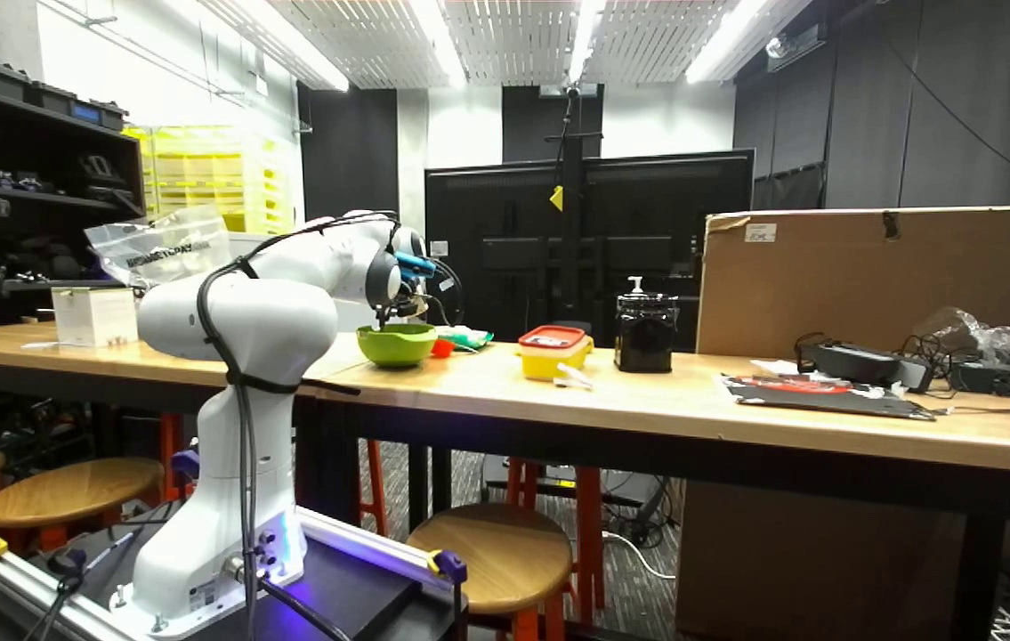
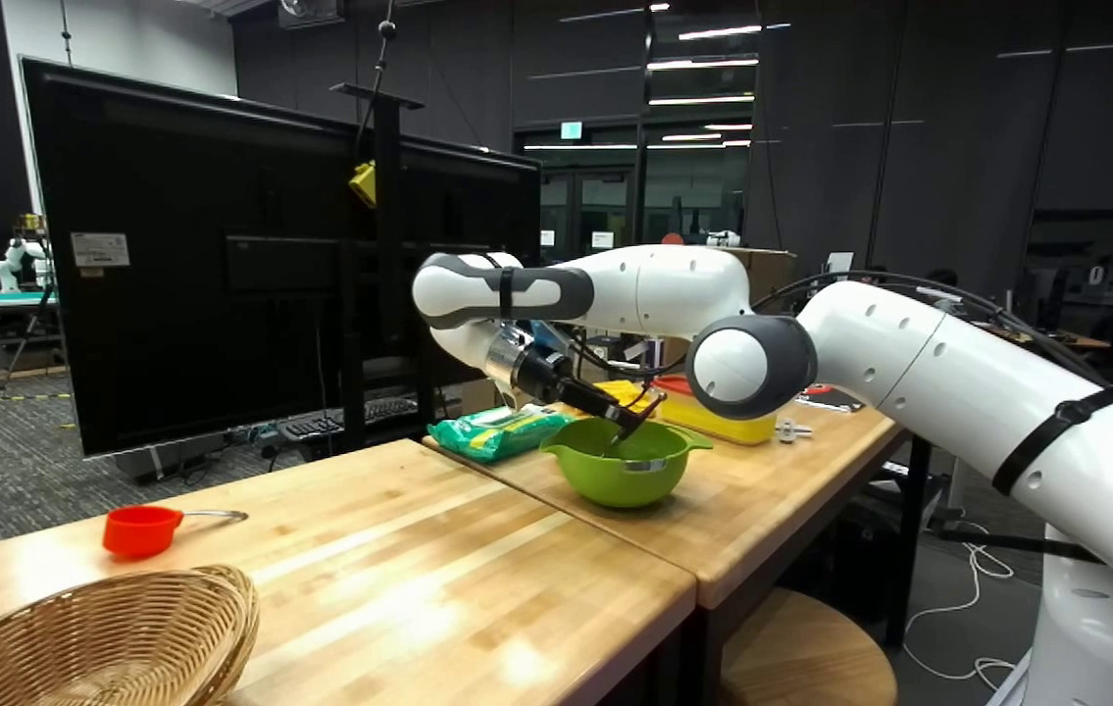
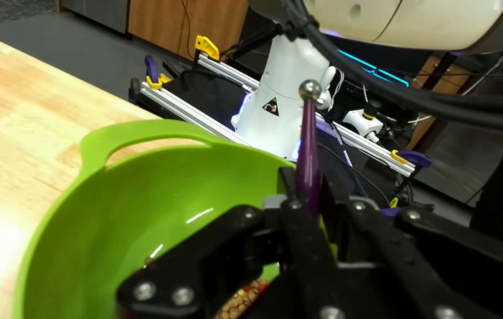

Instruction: Use the silver spoon to stir the contents in the green bowl.

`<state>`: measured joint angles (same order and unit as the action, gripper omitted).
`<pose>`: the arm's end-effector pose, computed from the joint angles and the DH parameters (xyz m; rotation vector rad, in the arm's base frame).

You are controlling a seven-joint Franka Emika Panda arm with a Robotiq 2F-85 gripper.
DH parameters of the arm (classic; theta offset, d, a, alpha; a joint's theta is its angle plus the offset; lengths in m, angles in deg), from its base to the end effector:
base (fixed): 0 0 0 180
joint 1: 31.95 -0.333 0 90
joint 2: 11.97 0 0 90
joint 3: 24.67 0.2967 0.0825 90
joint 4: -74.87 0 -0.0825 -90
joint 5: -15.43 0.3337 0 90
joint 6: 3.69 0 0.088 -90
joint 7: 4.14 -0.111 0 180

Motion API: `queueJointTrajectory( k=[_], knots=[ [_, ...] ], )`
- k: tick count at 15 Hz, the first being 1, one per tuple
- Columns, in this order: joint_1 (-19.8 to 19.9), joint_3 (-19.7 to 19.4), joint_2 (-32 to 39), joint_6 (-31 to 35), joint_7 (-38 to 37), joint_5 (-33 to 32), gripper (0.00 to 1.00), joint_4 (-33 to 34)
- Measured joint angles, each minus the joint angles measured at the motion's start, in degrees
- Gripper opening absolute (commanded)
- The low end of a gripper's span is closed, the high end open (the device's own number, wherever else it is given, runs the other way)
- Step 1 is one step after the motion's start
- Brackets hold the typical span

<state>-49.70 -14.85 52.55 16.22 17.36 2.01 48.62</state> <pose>0.5325 0.1824 0.3466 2.3535 0.8655 -1.7718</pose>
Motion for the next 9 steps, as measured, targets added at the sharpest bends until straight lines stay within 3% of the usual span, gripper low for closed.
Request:
queueJointTrajectory(
  k=[9],
  knots=[
    [3.5,-1.3,1.4,-0.9,-12.4,12.0,0.04,3.9]
  ],
)
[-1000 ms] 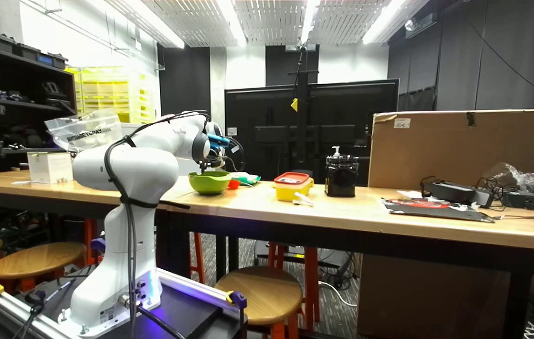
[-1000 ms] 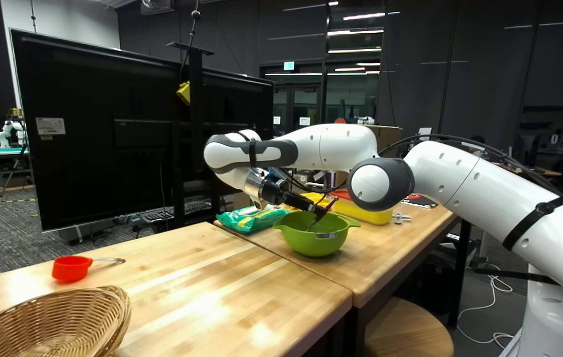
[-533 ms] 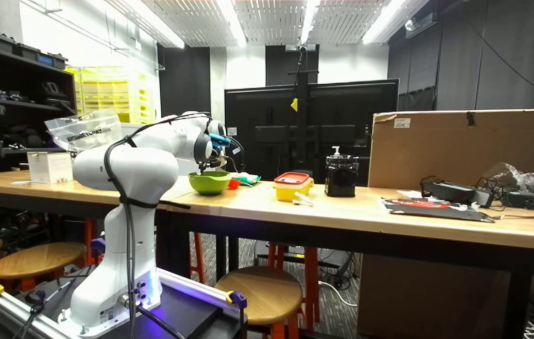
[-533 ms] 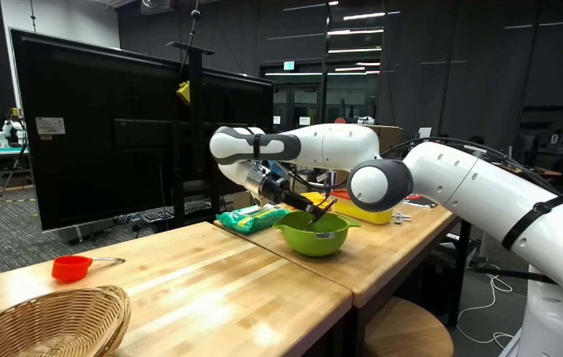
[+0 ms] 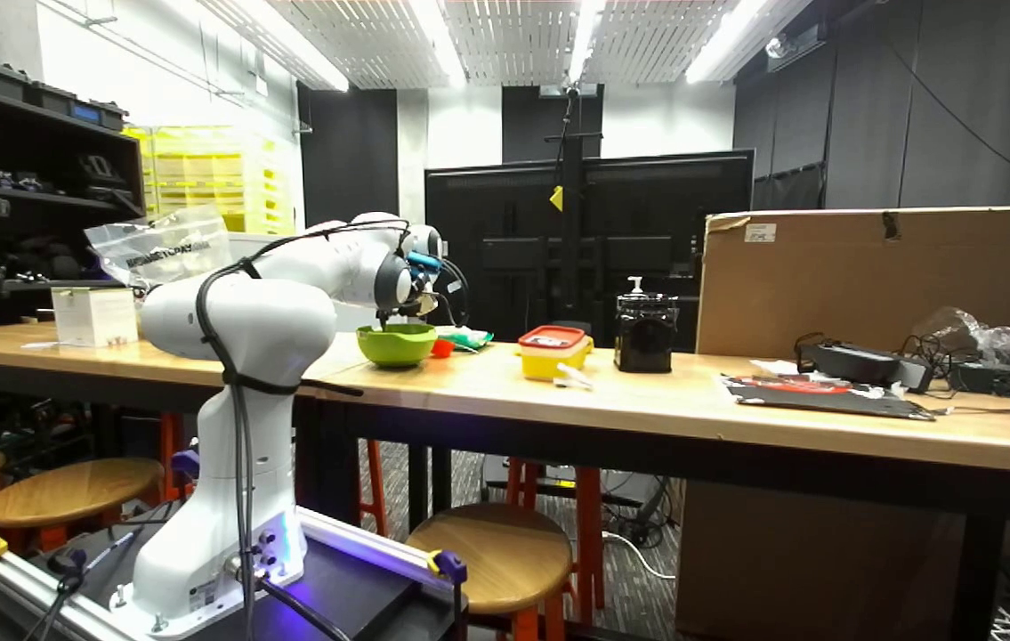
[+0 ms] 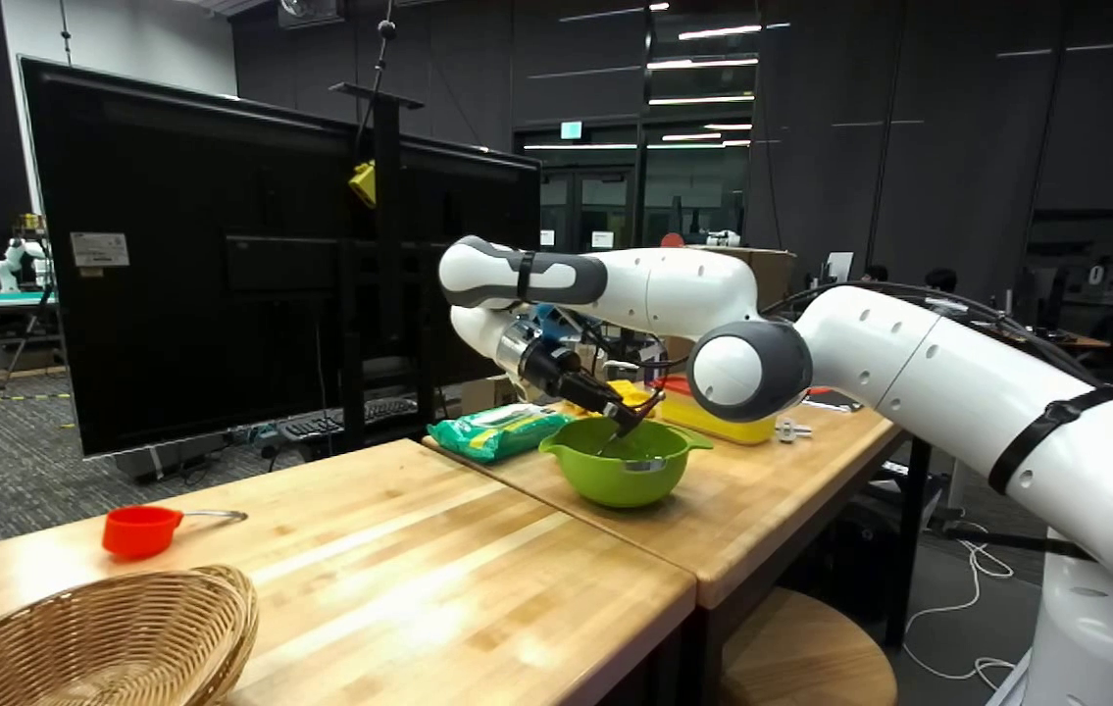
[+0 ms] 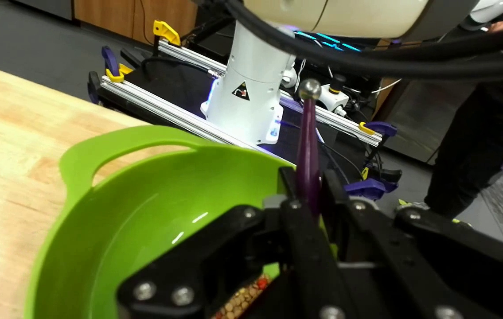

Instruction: Use the silver spoon to stir the contents in the green bowl.

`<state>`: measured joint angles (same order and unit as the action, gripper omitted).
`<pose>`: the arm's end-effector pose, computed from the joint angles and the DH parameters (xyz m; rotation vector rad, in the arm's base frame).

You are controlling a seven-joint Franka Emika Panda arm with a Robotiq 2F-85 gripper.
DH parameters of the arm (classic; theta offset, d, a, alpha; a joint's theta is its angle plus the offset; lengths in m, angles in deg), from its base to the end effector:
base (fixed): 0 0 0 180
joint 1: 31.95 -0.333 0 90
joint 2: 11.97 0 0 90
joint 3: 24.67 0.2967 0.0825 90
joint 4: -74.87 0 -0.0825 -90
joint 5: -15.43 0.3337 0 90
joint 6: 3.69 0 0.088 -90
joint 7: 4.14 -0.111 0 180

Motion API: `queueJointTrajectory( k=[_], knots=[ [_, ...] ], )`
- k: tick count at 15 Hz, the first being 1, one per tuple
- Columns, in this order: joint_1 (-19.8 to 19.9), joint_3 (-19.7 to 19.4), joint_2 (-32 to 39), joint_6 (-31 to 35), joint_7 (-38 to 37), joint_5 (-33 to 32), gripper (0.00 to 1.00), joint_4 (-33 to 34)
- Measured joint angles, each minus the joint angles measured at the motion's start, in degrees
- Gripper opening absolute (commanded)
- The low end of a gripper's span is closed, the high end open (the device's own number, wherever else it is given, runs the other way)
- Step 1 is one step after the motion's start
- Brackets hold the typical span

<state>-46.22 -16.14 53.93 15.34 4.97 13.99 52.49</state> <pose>0.5377 0.1665 0.3515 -2.4867 -0.6943 1.7795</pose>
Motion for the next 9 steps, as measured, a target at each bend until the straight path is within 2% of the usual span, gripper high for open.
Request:
queueJointTrajectory(
  k=[9],
  knots=[
    [3.3,-0.9,0.1,-1.0,-13.3,10.0,0.04,0.9]
  ],
)
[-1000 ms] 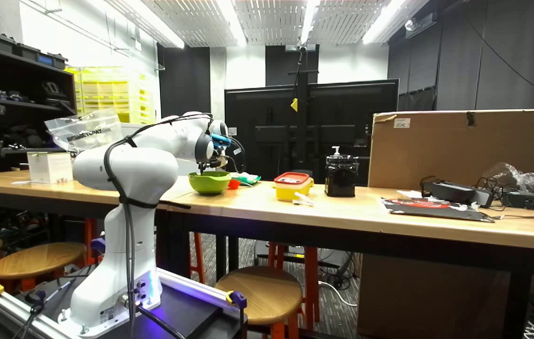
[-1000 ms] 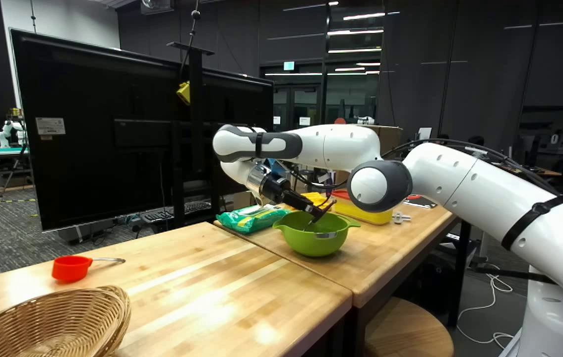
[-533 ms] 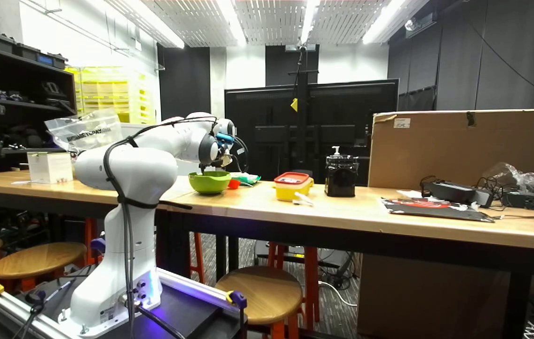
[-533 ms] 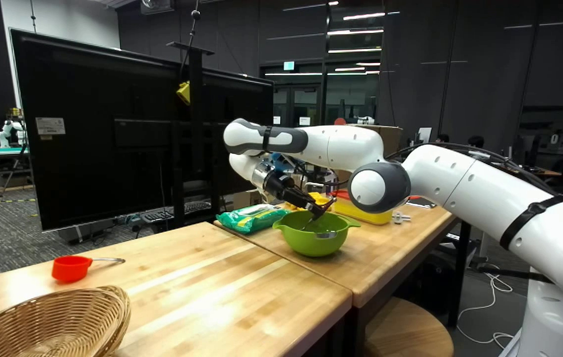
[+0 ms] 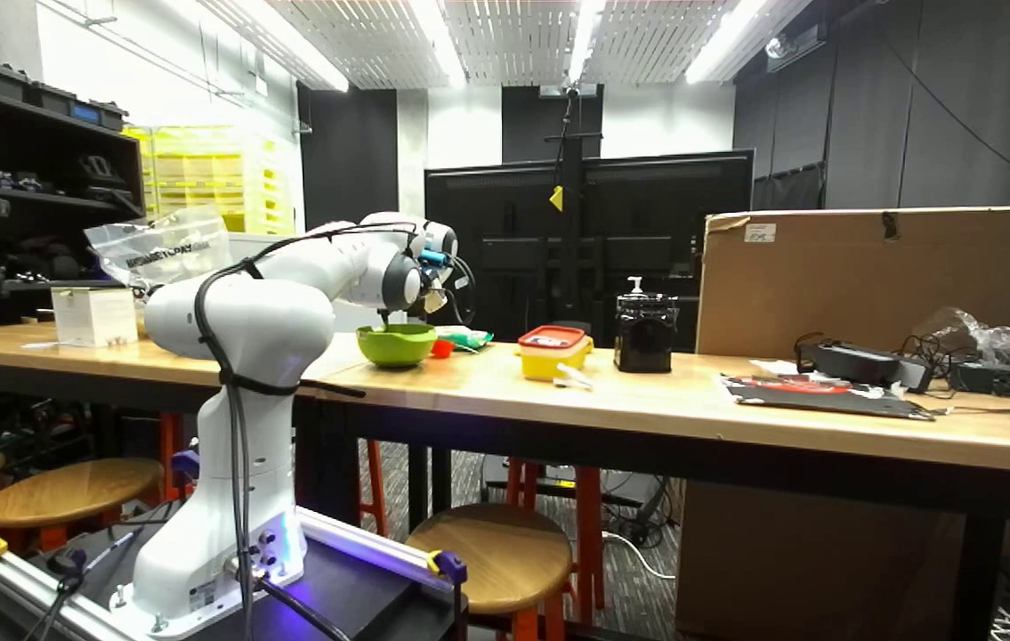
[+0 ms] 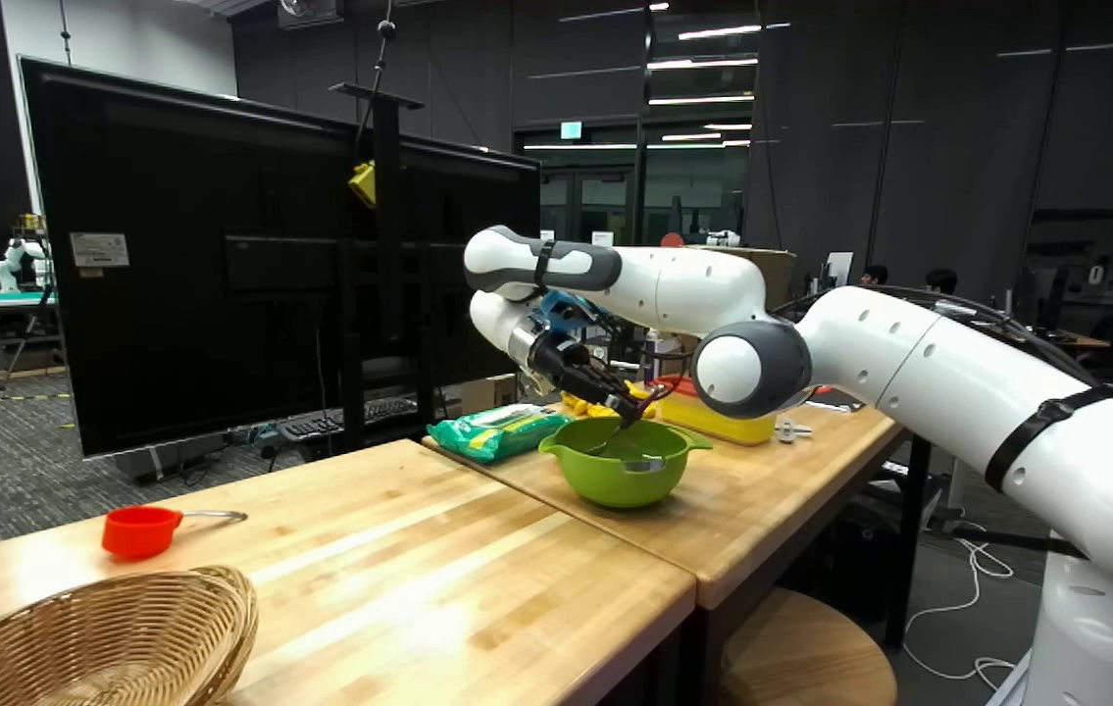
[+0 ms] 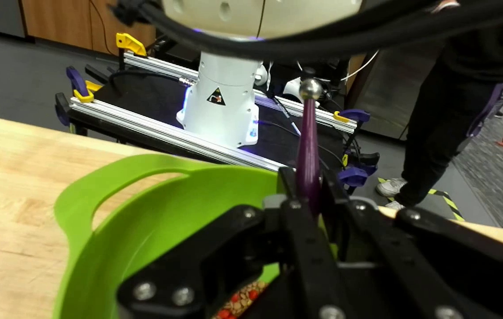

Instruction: Use the silver spoon to stir the contents in the green bowl.

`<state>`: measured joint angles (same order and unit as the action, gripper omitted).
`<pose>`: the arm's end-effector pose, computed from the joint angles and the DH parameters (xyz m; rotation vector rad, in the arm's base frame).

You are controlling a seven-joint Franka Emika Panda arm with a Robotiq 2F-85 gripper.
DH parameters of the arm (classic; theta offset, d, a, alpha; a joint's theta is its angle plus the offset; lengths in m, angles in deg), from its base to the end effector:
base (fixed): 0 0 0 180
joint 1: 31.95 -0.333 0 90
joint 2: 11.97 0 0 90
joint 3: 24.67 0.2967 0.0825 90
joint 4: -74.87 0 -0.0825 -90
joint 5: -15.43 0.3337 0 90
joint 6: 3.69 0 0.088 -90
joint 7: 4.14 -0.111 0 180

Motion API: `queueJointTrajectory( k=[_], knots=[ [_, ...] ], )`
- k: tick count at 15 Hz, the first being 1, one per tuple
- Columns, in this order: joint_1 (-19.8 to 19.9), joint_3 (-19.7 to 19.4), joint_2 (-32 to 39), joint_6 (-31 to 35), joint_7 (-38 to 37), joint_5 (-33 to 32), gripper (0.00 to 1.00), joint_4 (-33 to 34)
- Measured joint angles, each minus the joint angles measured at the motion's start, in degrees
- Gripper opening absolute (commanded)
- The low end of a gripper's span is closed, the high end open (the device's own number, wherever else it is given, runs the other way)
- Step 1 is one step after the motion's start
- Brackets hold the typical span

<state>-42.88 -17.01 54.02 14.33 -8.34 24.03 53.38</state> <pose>0.5408 0.1505 0.3593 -2.5004 -0.4649 1.7794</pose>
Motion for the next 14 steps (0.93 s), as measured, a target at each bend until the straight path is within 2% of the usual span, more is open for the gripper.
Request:
queueJointTrajectory(
  k=[4,9,14],
  knots=[
    [1.1,0.0,0.7,0.0,-3.9,2.7,0.04,0.0],
    [2.1,0.1,3.8,-2.0,-3.5,4.1,0.04,-0.1],
    [3.1,0.3,2.2,-2.3,-1.3,0.9,0.04,-9.4]
  ],
)
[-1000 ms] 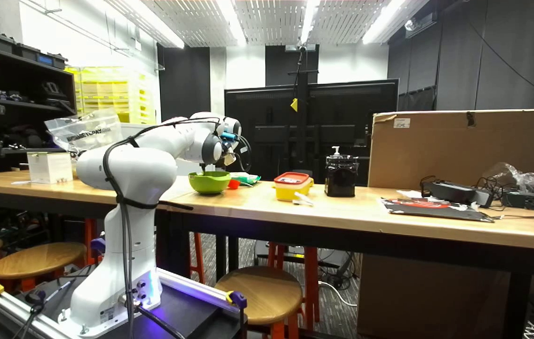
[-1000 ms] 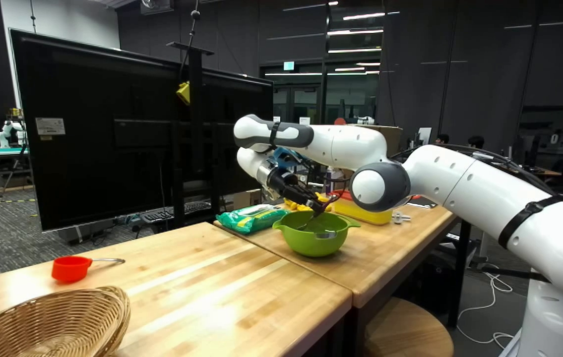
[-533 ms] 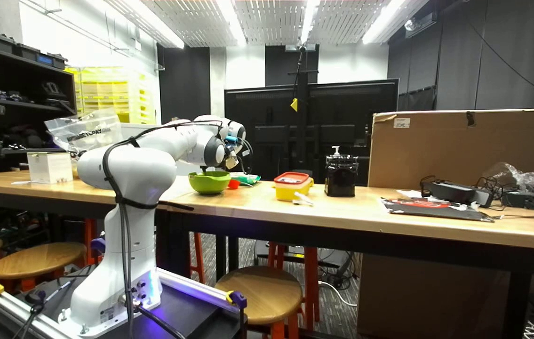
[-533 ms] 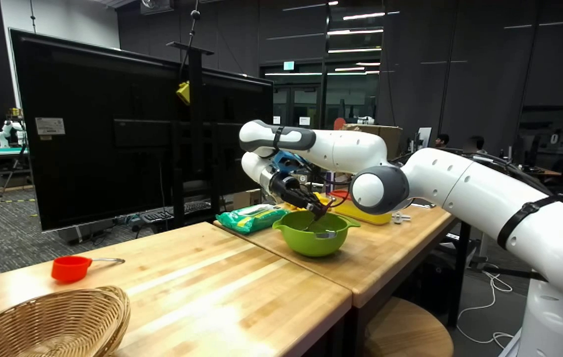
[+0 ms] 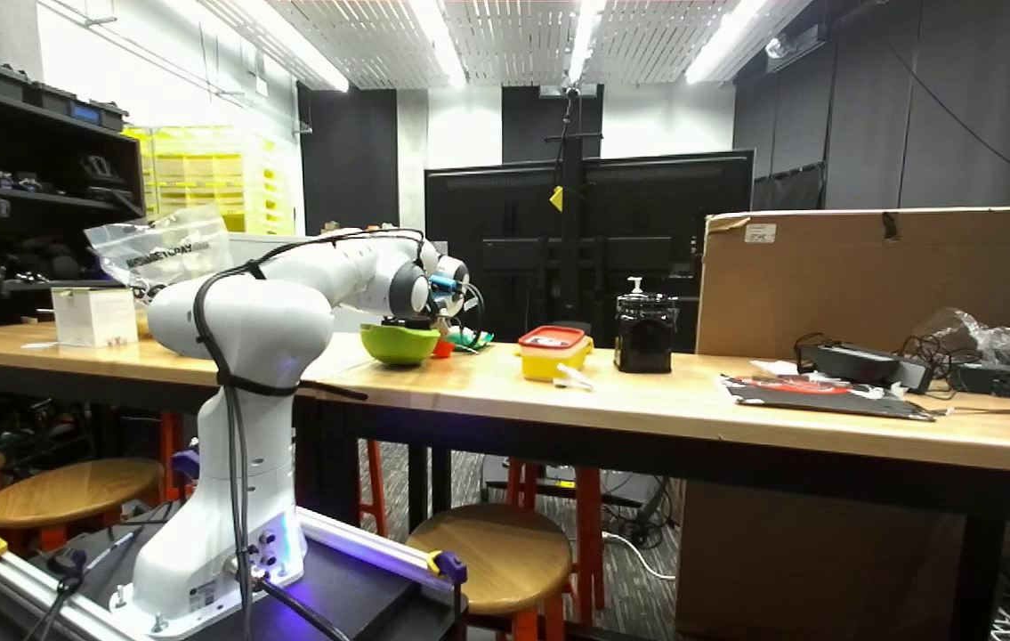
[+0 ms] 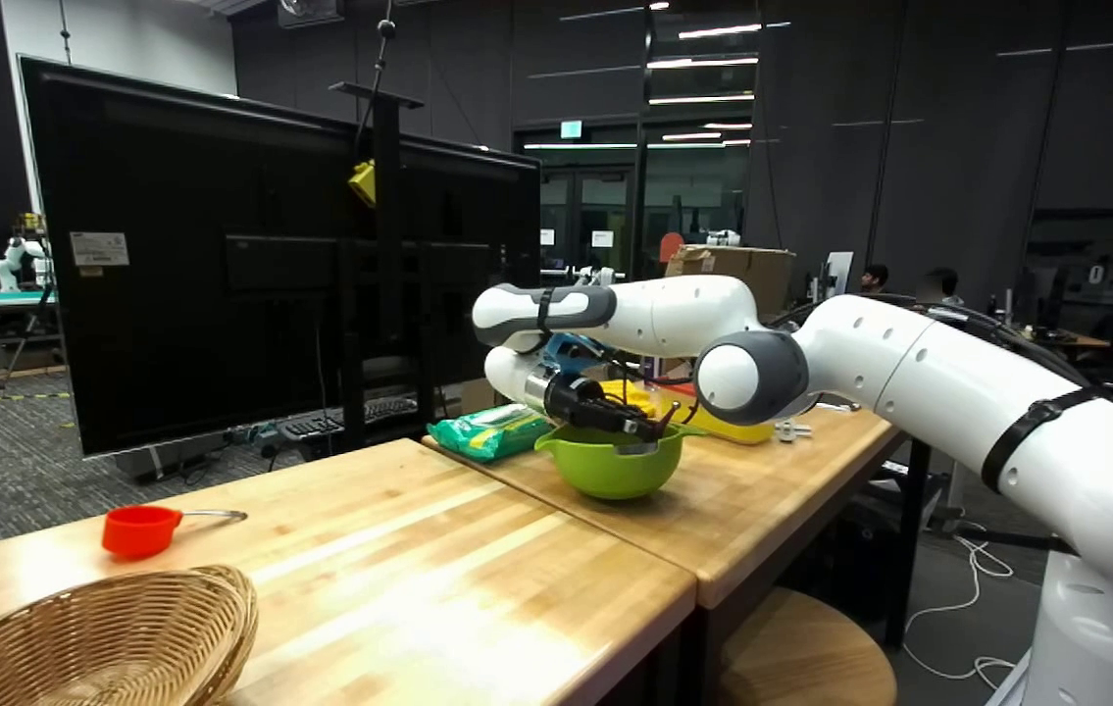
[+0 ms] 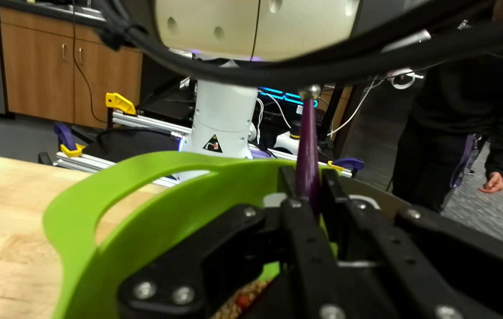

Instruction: Use the silver spoon to stir the contents in the green bowl.

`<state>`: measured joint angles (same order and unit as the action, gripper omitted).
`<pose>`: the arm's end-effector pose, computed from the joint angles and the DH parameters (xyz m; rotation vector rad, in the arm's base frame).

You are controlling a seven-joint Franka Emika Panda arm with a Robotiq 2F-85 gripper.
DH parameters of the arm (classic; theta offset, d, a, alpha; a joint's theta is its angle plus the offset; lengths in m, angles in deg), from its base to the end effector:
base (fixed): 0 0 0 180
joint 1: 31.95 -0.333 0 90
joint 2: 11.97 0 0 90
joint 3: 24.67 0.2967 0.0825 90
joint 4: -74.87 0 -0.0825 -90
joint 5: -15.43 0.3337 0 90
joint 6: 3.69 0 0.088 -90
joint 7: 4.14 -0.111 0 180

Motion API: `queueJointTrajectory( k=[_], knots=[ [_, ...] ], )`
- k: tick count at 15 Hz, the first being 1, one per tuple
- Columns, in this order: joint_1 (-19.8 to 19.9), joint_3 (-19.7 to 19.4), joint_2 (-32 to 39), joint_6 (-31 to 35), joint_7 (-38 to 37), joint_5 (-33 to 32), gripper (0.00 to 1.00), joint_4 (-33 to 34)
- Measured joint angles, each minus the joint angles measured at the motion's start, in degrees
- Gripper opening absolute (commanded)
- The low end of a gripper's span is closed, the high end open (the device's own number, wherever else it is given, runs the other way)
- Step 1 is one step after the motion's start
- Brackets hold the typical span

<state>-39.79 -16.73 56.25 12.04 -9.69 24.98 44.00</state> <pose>0.5349 0.1258 0.3011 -2.2743 -0.3751 2.0658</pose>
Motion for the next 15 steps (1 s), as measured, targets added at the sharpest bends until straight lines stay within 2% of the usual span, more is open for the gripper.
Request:
queueJointTrajectory(
  k=[5,8,15],
  knots=[
    [1.4,0.1,-6.3,0.0,0.8,-4.8,0.04,-10.4],
    [1.7,-0.4,-9.5,0.1,0.9,-5.1,0.04,-13.7],
    [1.9,1.0,-13.4,3.5,3.4,-5.4,0.04,-20.7]
  ],
)
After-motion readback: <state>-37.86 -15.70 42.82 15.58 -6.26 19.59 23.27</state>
